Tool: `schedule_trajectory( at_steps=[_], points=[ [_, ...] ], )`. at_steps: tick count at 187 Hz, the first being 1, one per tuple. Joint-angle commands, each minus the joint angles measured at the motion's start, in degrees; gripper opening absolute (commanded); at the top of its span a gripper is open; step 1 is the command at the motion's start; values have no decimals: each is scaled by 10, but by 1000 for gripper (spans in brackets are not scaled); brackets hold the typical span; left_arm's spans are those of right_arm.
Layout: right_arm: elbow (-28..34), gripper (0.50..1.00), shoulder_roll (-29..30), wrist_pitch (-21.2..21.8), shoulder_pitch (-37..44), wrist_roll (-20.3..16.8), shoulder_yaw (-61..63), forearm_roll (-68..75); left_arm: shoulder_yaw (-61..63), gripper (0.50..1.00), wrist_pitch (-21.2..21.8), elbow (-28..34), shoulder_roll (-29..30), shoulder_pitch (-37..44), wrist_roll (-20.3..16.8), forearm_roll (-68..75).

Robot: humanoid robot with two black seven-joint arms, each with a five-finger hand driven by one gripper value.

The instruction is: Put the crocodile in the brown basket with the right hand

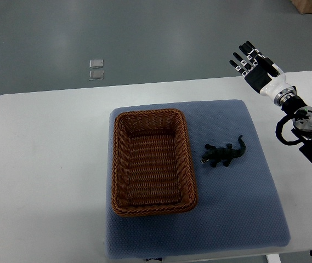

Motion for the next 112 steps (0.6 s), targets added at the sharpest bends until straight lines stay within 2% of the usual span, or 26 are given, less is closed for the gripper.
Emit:
schedule_trajectory(
  at_steps=[1, 92, 112],
  points=[
    [0, 985, 0, -1, 0, -2, -1, 1, 0, 1000, 0, 1, 0, 0, 0, 0],
    [13, 985, 1, -3, 2, -8, -5, -14, 0, 1000, 0, -4, 0, -1, 0, 0],
    [18, 983, 1, -6, 21, -28, -6, -61, 0, 1000, 0, -2, 0, -1, 0, 0]
  ],
)
